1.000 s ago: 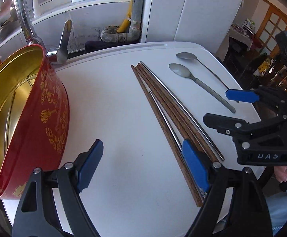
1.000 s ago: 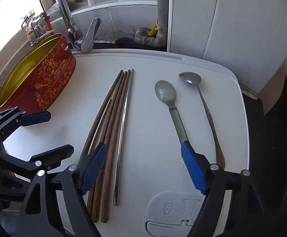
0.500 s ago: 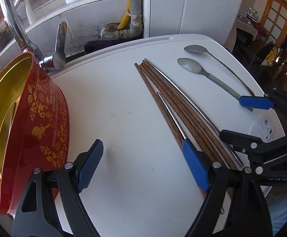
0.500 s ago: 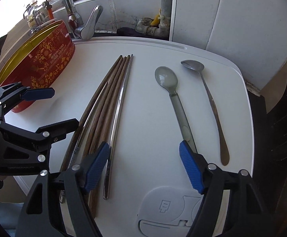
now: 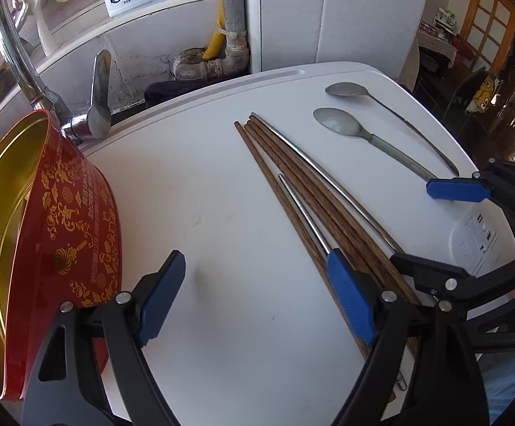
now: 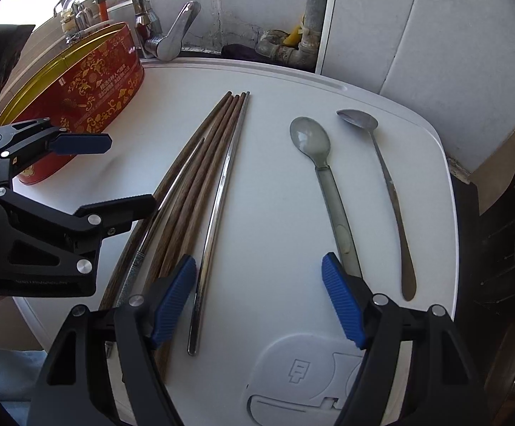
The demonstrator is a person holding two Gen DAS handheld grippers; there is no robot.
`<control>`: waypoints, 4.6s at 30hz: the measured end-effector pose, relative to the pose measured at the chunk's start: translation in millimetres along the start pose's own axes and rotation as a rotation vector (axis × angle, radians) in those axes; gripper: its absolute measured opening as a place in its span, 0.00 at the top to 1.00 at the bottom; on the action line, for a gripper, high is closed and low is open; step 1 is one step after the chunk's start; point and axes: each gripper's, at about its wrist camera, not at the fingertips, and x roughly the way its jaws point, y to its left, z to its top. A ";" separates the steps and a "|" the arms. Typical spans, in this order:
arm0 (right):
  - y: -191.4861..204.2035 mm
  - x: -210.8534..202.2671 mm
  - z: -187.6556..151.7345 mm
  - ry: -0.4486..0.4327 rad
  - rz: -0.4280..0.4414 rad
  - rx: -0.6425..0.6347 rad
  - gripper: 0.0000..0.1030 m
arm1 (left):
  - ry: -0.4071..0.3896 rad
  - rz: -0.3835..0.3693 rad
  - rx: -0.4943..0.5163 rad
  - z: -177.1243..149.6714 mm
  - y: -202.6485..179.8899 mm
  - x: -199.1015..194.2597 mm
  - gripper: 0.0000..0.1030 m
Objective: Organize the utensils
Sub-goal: 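Grasp a wooden chopstick with the left tool while the right tool grasps a silver chopstick, then carry both chopsticks into the red tin and open both tools to release them, then move both open tools back from the tin to the remaining utensils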
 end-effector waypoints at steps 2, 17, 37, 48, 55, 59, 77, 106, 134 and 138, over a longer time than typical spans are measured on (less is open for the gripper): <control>0.0 0.6 1.4 -0.002 -0.003 -0.001 0.27 | 0.003 -0.010 -0.018 -2.9 5.7 -1.4 0.22; -0.2 1.1 2.7 -0.011 0.004 -0.016 0.27 | 0.027 -0.010 -0.041 -2.4 7.5 7.2 0.22; -4.4 -33.8 4.0 -0.021 0.058 0.083 0.95 | 0.018 -0.145 -0.270 -8.9 19.9 -16.7 0.95; -17.4 -59.2 7.4 -0.042 0.134 0.159 0.95 | -0.046 -0.164 -0.312 -17.2 30.8 -47.8 0.95; -31.9 -73.1 5.1 -0.071 0.166 0.230 0.95 | -0.074 -0.172 -0.330 -18.0 34.8 -59.5 0.95; -39.6 -101.2 12.9 -0.144 0.172 0.237 0.95 | -0.131 -0.175 -0.329 -13.6 38.2 -85.2 0.95; 88.7 -130.1 144.0 -0.224 0.436 -0.012 0.95 | -0.255 -0.052 -0.611 -47.3 208.7 -183.7 0.95; 191.0 14.5 199.3 0.077 0.310 0.052 0.94 | 0.120 -0.179 -0.574 -38.2 299.0 -43.7 0.94; 192.2 -0.5 199.7 -0.021 0.281 0.093 0.36 | 0.031 -0.025 -0.421 -49.8 273.8 -75.4 0.30; 190.4 -5.2 198.0 -0.034 0.291 0.097 0.29 | -0.017 0.004 -0.432 -50.5 273.4 -87.5 0.30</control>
